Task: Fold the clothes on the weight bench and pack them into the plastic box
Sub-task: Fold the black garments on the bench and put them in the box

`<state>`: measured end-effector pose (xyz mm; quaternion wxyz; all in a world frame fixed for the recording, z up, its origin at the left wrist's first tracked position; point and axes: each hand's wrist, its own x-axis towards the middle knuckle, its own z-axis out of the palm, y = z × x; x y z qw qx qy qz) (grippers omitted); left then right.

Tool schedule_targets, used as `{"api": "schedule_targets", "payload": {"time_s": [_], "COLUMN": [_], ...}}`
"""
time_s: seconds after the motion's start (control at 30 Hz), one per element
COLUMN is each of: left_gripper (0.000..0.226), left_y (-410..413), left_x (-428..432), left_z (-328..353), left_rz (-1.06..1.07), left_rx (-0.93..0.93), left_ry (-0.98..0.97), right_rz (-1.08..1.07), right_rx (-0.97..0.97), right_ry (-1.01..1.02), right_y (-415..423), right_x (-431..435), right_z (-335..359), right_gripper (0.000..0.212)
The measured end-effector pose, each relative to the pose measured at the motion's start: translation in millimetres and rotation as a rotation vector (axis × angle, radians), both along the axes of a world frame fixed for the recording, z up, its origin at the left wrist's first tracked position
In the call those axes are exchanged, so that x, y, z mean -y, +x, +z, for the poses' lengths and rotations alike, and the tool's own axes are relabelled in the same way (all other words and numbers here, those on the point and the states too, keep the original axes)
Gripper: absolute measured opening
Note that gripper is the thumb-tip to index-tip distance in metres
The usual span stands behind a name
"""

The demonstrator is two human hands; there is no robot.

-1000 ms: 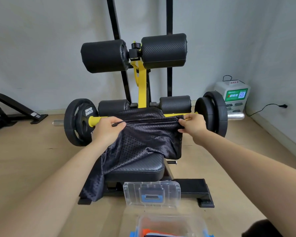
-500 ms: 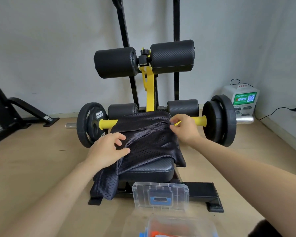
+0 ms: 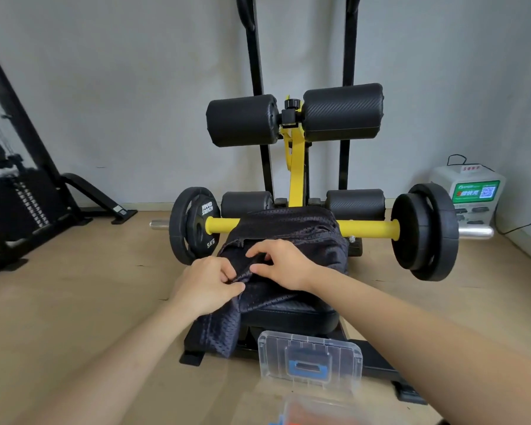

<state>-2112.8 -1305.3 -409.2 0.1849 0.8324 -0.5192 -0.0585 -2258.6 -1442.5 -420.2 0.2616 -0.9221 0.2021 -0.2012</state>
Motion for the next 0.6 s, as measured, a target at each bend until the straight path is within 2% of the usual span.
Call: {"api": "schedule_targets", "payload": {"time_s": [0.17, 0.27, 0.43, 0.53, 0.6], "left_gripper": [0.011, 0.015, 0.028, 0.045, 0.035], "left_y": [-0.8, 0.8, 11.3, 21.1, 24.2], "left_x": [-0.6, -1.7, -7.1, -11.3, -13.9], "left_z": [3.8, 6.5, 9.2, 11.0, 15.5], "left_rz": [-0.005, -0.044, -0.082, -0.104, -0.133], "left_rx": [0.043, -0.07, -0.391, -0.436, -0.403], "left_ry": [-0.085, -0.088, -0.053, -0.005, 0.04], "right_rz": [0.041, 0.034, -0.004, -0.031, -0.042], "right_rx": [-0.014, 0.012, 0.039, 0.052, 0.06], "right_ry": [0.003, 0.034, 0.137, 0.134, 0.131], "right_y": [7.7, 5.9, -3.2, -10.0, -15.0], "right_x": [-1.1, -0.8, 6.6, 11.0, 12.7], "right_z": [0.2, 3.9, 9.2, 10.7, 11.0], "right_gripper": [0.023, 0.016, 0.005, 0.005, 0.004]}}
